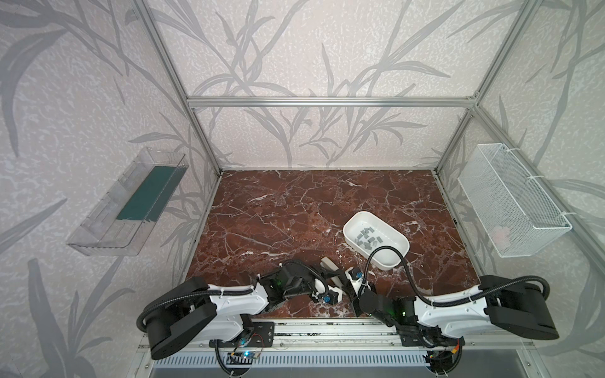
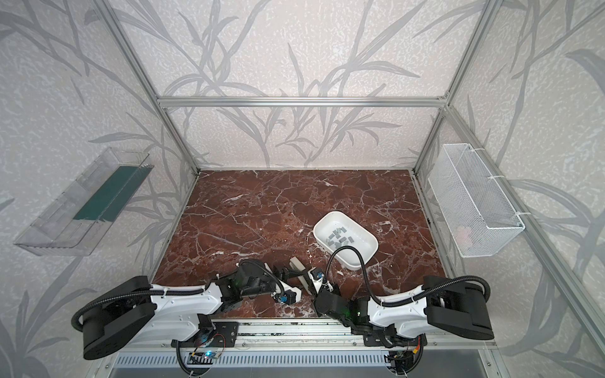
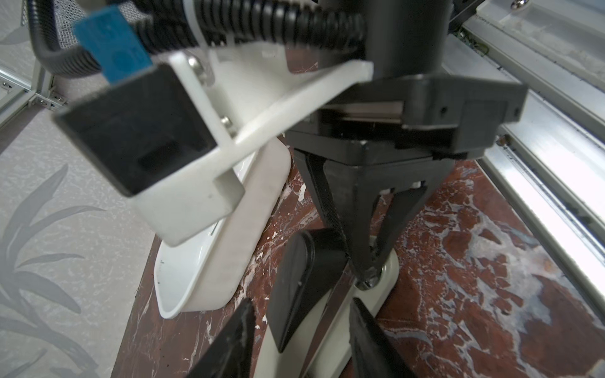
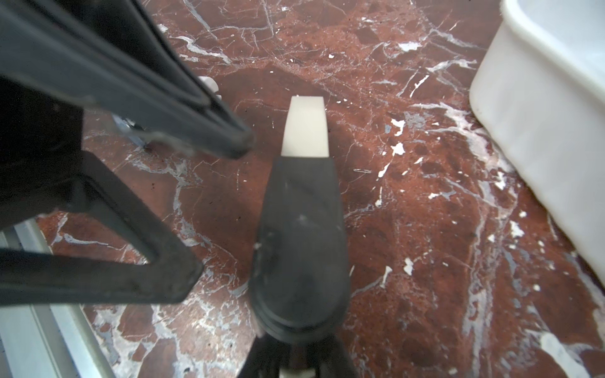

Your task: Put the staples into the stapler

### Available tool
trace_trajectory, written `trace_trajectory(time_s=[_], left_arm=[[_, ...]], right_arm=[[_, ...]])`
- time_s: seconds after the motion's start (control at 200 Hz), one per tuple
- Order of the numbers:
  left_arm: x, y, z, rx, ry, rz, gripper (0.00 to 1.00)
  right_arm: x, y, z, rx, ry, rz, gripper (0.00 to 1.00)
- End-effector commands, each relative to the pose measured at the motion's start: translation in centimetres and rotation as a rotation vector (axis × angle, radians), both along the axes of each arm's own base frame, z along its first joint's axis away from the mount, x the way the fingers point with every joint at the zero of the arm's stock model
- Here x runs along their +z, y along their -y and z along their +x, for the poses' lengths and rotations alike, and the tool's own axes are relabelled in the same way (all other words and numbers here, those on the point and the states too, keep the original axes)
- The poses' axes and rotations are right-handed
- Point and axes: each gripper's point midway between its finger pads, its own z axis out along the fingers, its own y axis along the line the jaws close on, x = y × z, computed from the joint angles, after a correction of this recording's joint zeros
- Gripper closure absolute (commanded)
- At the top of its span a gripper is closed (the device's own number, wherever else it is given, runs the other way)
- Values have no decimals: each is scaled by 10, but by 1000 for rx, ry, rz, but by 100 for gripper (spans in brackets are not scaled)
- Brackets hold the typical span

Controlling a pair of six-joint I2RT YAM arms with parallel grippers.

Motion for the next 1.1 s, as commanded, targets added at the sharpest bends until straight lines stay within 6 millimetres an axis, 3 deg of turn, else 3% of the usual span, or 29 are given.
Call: trace_trajectory(time_s=[0.0,0.425,0.84,1.094], left_arm=[[5,5,6,4,49,-6,51],[11,21,9,-28,59,-63,47],[3,27,10,-41,63,-80,45],[28,32,25,40,54,-192,84]], right_arm=[[15,-8,4,-4,21,45,100],[22,-15,1,25,18,70,100],[23,-20,0,38,11,78,100],[18,-26,-3,51,-5,67,100]])
